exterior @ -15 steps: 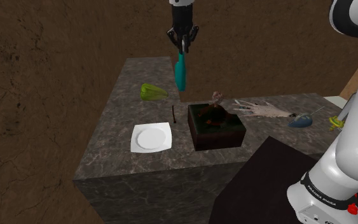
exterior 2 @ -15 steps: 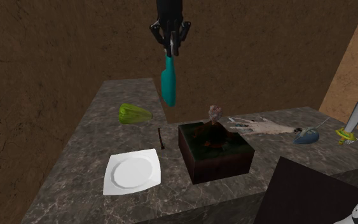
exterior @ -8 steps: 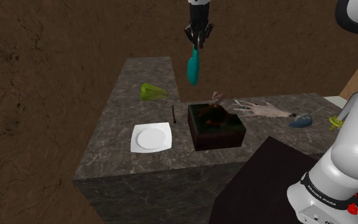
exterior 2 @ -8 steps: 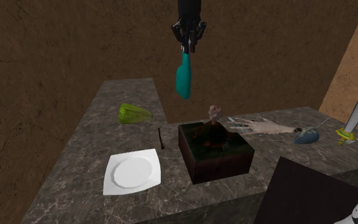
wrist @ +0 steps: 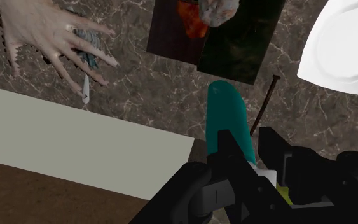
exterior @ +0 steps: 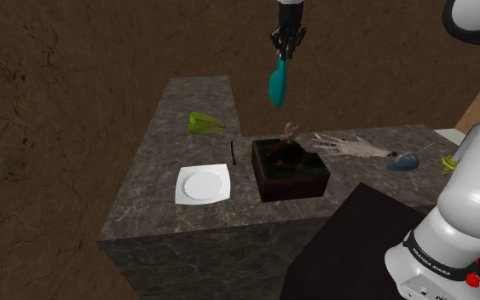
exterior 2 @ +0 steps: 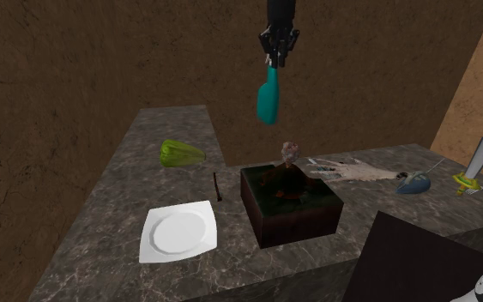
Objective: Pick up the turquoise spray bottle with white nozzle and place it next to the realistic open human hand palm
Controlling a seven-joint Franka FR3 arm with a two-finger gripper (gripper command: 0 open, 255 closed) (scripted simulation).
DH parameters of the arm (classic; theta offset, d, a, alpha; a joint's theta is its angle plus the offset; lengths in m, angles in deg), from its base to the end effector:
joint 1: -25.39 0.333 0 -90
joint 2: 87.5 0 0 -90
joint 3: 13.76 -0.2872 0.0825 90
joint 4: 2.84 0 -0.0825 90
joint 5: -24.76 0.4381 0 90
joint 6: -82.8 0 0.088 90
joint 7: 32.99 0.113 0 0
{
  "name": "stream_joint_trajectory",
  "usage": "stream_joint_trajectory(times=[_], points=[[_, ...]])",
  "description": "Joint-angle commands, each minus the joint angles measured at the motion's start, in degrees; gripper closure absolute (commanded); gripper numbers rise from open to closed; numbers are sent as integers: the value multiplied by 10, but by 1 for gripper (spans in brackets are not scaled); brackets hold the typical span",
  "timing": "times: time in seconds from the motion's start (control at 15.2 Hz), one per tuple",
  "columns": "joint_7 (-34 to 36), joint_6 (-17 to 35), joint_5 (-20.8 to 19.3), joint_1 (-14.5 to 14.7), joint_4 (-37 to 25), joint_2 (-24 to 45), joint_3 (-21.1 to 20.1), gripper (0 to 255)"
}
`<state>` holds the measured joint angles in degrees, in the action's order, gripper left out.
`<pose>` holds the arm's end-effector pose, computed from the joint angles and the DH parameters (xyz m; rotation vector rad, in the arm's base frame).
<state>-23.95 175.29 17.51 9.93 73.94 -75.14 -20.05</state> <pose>0.6610 -0.1282 0.5786 2.9984 -0.4828 0.0903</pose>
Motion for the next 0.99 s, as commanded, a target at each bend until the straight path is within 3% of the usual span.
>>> stream_joint_trajectory(times=[0.0,0.4,0.73,0.92], points=[[-28,2,3,-17,-11,9,10,255],[-101,-9,12,-64,-72,52,36,255],[-161,-33,21,-104,-162,113,54,255],[-159,-2,21,-105,-118,100,54,255]])
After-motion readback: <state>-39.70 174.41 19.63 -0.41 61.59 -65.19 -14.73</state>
